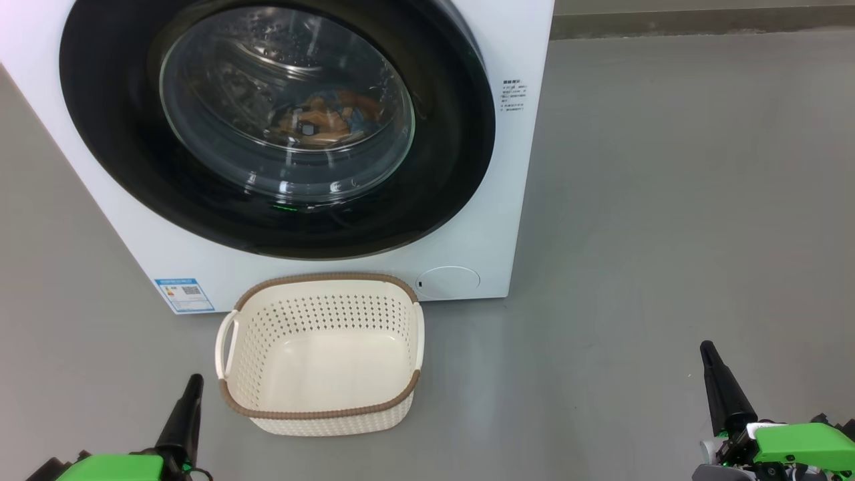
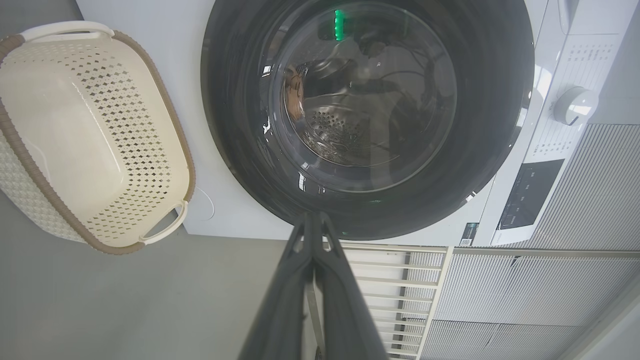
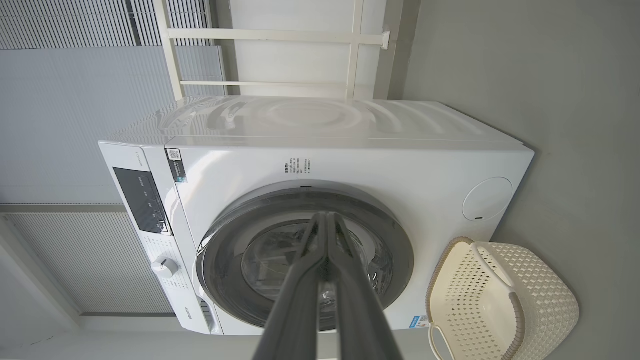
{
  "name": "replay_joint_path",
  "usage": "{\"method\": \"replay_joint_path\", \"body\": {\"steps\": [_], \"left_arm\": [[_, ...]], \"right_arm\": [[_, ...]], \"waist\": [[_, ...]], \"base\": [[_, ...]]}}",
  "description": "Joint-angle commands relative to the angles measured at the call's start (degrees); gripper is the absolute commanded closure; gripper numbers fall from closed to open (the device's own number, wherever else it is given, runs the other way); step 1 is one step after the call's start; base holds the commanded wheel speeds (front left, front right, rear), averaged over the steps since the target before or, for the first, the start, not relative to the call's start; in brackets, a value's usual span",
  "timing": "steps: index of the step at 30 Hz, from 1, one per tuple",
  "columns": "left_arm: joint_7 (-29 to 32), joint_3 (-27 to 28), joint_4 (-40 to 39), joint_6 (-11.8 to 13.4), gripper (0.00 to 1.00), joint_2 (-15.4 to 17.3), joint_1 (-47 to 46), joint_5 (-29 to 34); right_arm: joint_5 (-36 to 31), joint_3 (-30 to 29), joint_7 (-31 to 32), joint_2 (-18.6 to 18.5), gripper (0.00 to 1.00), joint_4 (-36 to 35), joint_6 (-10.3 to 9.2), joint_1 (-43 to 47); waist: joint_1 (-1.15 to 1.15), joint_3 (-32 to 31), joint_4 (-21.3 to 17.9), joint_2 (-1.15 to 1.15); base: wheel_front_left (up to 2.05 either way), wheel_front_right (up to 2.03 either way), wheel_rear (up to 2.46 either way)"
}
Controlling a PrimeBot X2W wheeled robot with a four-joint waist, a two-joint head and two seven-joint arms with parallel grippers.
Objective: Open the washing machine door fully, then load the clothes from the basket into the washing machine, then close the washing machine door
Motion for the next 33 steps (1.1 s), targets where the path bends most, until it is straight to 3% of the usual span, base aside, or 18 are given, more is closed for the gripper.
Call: {"method": "replay_joint_path", "body": {"steps": [1, 33], "left_arm": [[0.15, 2.01, -1.12, -0.57, 1.00, 1.07, -2.39, -0.43], [0.13, 1.98, -1.12, -0.57, 1.00, 1.07, -2.38, -0.46]], "right_arm": [[0.21, 1.55, 0.43, -0.22, 1.00, -1.41, 0.09, -2.25], [0.21, 1.55, 0.43, -0.22, 1.00, -1.41, 0.09, -2.25]], "waist": [[0.00, 0.00, 0.00, 0.00], [0.00, 0.00, 0.00, 0.00]], "base": [[0.00, 0.00, 0.00], [0.00, 0.00, 0.00]]}}
